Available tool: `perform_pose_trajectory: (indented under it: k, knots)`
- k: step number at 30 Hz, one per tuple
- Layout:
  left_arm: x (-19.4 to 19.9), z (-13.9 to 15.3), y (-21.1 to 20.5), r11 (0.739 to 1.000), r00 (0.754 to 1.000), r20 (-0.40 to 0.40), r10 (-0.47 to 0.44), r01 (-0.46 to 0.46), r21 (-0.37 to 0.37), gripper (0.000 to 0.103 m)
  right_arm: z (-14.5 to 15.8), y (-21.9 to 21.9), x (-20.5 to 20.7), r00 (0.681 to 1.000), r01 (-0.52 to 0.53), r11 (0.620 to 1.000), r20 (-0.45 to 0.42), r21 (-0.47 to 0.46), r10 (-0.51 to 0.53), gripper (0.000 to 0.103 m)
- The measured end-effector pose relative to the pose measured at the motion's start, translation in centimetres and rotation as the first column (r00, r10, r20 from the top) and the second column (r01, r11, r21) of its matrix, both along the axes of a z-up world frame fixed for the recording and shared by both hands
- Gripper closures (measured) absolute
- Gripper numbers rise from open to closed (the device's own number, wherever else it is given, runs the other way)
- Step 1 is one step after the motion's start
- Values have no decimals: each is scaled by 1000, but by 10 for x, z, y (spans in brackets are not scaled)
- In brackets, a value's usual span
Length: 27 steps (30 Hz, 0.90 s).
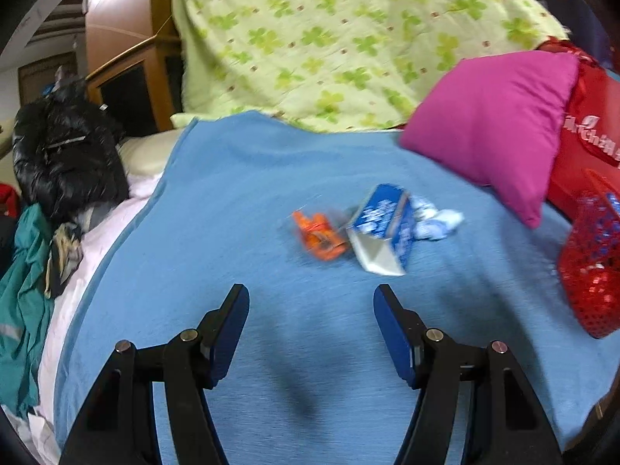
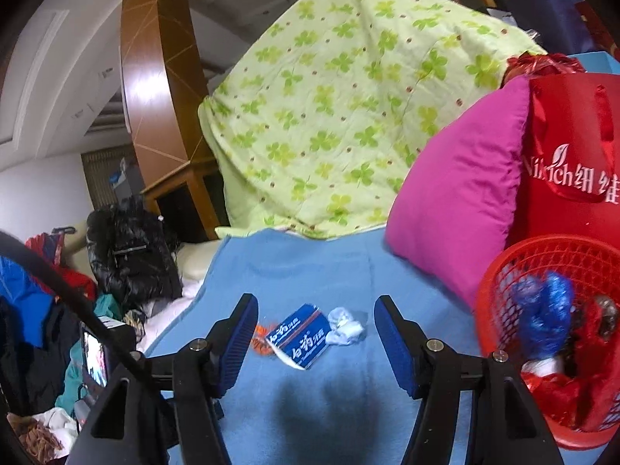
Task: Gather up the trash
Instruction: 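Return both tools to the toothpaste box and clear box on the blanket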
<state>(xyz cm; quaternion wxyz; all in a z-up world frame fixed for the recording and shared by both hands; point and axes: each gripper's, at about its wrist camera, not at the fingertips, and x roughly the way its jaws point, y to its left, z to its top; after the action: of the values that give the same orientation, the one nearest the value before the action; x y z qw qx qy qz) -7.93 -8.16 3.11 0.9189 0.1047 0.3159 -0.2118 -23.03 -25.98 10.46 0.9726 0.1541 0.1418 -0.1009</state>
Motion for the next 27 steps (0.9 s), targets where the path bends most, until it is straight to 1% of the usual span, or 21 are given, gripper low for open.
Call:
perform_pose_trajectory:
  k: [5,13,20,27]
  knots:
    - [14,-10,14,998,998,-33,53,-52,21,35,-11,4,15,999,-5,1000,-47,3,5,35]
    - [30,-23,36,989,988,-74,135,-130,71,35,-26,5,35,994,-15,998,-104,54,20,35]
    - [31,-23,43,988,987,-77,144,-139,70,35,-39,14,52,987,-31,998,-154,54,39,35]
    - [31,-22,43,988,988,-71,140,-135,72,35,-46,20,62,984,-46,997,-169,61,56,35]
